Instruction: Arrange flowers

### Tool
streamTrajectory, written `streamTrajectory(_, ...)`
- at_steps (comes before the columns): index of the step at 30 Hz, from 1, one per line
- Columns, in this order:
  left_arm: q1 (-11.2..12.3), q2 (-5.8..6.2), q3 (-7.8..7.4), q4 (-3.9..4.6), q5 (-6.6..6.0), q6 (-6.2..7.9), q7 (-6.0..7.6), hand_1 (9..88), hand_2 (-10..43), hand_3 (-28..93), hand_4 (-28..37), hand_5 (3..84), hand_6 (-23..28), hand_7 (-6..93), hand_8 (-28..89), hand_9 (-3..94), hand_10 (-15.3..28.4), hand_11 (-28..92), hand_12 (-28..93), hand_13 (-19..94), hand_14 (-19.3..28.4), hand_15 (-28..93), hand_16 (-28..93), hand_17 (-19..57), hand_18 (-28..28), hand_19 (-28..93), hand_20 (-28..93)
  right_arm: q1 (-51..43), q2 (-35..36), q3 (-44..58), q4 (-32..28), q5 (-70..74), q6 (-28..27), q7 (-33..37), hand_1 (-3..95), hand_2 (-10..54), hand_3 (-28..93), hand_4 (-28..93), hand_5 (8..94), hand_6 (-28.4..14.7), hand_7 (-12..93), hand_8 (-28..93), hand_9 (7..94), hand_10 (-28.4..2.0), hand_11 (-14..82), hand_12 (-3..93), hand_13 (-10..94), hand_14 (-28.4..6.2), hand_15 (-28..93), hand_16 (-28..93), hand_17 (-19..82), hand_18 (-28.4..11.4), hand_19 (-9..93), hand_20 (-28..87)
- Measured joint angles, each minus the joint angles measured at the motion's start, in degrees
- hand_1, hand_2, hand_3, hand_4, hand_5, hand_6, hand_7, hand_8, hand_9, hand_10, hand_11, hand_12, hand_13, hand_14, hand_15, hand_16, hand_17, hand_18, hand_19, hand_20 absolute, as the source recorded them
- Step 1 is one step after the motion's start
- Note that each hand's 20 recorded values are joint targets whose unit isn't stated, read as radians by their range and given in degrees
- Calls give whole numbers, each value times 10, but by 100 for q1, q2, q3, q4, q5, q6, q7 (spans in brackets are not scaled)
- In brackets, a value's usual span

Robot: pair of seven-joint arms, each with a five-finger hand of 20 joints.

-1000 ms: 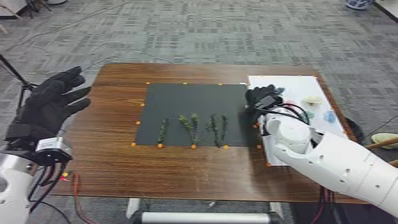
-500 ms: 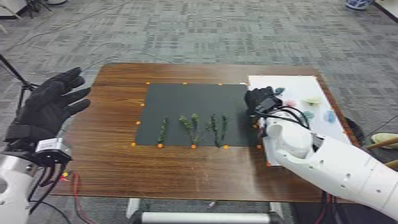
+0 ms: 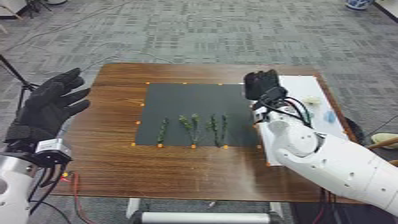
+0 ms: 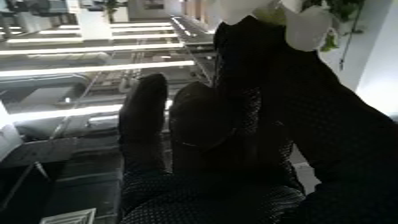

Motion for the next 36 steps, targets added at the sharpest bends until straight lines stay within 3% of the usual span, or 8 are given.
streamTrajectory(5, -33, -2, 37, 7, 0, -4, -9, 258, -30, 683, -268, 221, 15, 235, -112, 170, 95, 226, 192, 98, 132, 446, -56, -104, 195, 392, 98, 290, -197, -132, -71, 320, -47, -189, 496, -95, 817, -283, 714, 42, 493, 84, 848, -19, 210, 585, 705, -31, 745, 455, 283, -189, 752, 559)
streamTrajectory(10, -65, -1, 77, 6, 0, -7, -17, 259, -31, 684, -268, 222, 15, 236, -112, 170, 94, 226, 192, 98, 132, 446, -57, -104, 195, 392, 98, -133, -363, 963, -187, 1636, -574, -837, 503, -95, 804, -283, 714, 40, 495, 71, 848, -19, 209, 581, 704, -36, 760, 433, 283, -187, 752, 558)
streamTrajectory(19, 67, -38, -62, -33, 0, 4, -11, 259, -31, 684, -268, 222, 15, 236, -112, 170, 95, 225, 192, 98, 132, 445, -57, -104, 196, 392, 98, -876, 50, 1092, -152, 6, -800, -434, 511, -95, 798, -283, 715, 35, 491, 71, 848, -21, 203, 583, 704, -31, 758, 431, 285, -187, 750, 554)
streamTrajectory(24, 28, -37, -7, -24, 0, -14, -19, 259, -31, 683, -269, 222, 15, 235, -112, 170, 95, 227, 193, 97, 132, 446, -56, -104, 195, 391, 98, -1250, 156, 1317, -302, 1033, -868, -472, 494, -95, 804, -283, 689, 49, 493, 42, 835, -19, 183, 558, 681, -39, 752, 432, 266, -181, 739, 549)
streamTrajectory(26, 22, -35, 1, -24, 0, -15, -19, 259, -31, 684, -269, 222, 14, 235, -112, 170, 95, 227, 192, 97, 133, 445, -56, -104, 195, 392, 98, -1272, 234, 1289, -348, 1267, -1036, -421, 470, -95, 794, -282, 632, 43, 445, -31, 761, -24, 129, 481, 619, -43, 737, 449, 236, -185, 732, 554)
streamTrajectory(30, 23, -31, 1, -24, 0, -14, -20, 258, -31, 683, -269, 221, 14, 236, -112, 170, 95, 227, 192, 98, 132, 444, -56, -104, 195, 392, 98, -1359, 450, 1291, -459, 228, -1767, -279, 377, -95, 879, -283, 546, 33, 354, -167, 570, -78, 292, 265, 524, -72, 770, 361, 196, -187, 734, 561)
streamTrajectory(33, 23, -29, -1, -24, 0, -14, -22, 259, -31, 684, -270, 222, 14, 236, -112, 171, 95, 226, 191, 98, 132, 445, -56, -104, 195, 392, 98, -1485, 606, 1384, -551, -776, -2188, -264, 349, -95, 887, -283, 502, 12, 328, -176, 506, -96, 294, 250, 474, -84, 777, 341, 180, -190, 733, 563)
streamTrajectory(36, 23, -28, -2, -23, 0, -14, -25, 260, -31, 684, -270, 222, 15, 236, -112, 171, 95, 226, 192, 98, 132, 445, -56, -104, 195, 392, 98, -1567, 719, 1460, -621, -615, -2177, -264, 337, -95, 883, -283, 496, 9, 322, -171, 496, -98, 291, 248, 461, -85, 772, 330, 171, -190, 730, 562)
